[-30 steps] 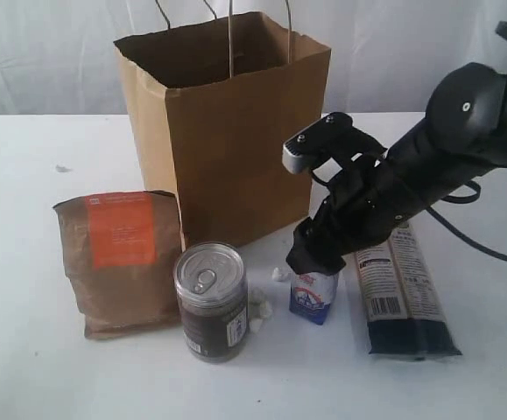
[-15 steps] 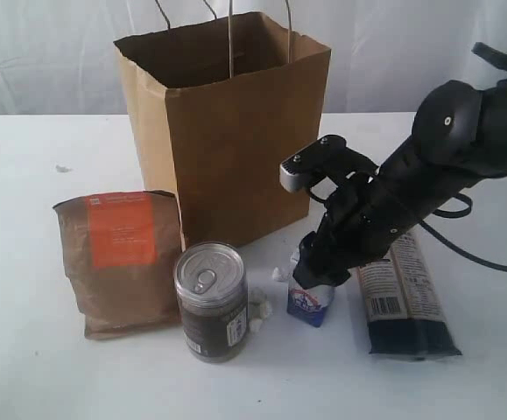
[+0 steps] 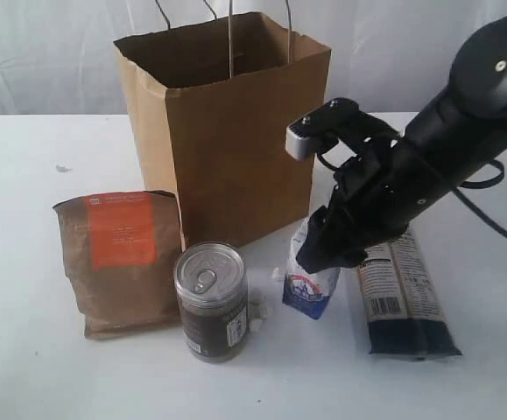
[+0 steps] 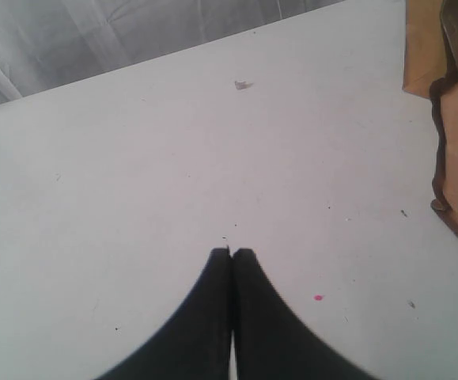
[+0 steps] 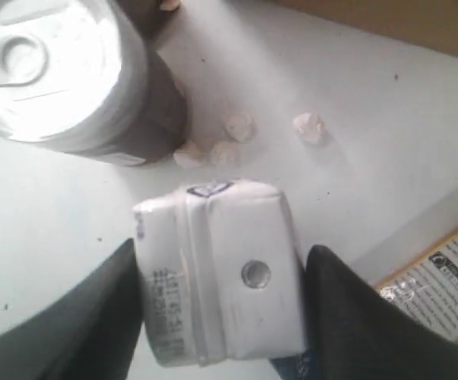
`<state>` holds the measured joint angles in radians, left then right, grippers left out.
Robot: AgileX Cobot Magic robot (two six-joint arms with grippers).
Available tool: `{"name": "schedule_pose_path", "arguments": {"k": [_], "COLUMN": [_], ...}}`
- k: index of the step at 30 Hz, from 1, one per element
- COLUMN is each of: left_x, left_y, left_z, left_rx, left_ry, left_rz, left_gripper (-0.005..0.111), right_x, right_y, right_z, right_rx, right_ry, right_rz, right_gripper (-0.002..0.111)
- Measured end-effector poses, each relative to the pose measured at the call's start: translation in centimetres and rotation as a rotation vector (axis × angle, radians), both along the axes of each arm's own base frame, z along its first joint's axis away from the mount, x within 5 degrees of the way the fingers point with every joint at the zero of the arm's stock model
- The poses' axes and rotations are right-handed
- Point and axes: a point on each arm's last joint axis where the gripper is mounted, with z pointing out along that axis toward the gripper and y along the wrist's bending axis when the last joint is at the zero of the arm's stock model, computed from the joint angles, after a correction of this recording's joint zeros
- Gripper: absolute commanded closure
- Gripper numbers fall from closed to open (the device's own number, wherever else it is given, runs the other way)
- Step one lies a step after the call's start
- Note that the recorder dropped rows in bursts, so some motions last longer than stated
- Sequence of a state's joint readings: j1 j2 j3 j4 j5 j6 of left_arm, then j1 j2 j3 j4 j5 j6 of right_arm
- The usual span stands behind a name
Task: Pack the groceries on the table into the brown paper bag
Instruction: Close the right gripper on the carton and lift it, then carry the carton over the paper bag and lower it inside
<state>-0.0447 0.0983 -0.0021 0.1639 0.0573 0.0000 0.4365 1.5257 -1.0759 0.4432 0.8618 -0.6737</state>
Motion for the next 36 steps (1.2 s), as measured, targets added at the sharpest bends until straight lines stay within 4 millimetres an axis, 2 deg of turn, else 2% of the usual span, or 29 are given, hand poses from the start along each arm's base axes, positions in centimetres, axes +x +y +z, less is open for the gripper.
{"name": "schedule_pose_path", "arguments": {"k": [3,6,13,18,24,33,36], "left_x": [0.0,0.0,0.0,0.0,0.0,0.0,0.0], "left_y": [0.0,0.0,0.0,0.0,0.0,0.0,0.0], "left_z": [0.0,0.0,0.0,0.0,0.0,0.0,0.0], "left_rx": [0.000,0.000,0.000,0.000,0.000,0.000,0.000], "left_ry": [0.000,0.000,0.000,0.000,0.000,0.000,0.000], "left_rz": [0.000,0.000,0.000,0.000,0.000,0.000,0.000], "left_gripper": [0.107,0.107,0.107,0.107,0.107,0.107,0.107], "right_x": [-1.5,-3.0,-5.1,-5.3,-5.1,-6.9,-7.9], "right_y": [-0.4,-1.0,-2.1,-2.3,-2.4,-1.7,-1.4], "right_z": [1.3,1.6,-2.1,-2.6,-0.8,2.5,4.4], "right_rx": [0.002,-0.001,-0.045,-0.045,0.023,0.291,0.431], "right_ry": [0.042,0.116,0.217,0.192,0.059,0.101,0.113], "right_rz": [0.023,-0.002,-0.057,-0.070,-0.121,-0.223,-0.248], "right_gripper": [0.069,0.069,0.069,0.069,0.069,0.069,0.069]}}
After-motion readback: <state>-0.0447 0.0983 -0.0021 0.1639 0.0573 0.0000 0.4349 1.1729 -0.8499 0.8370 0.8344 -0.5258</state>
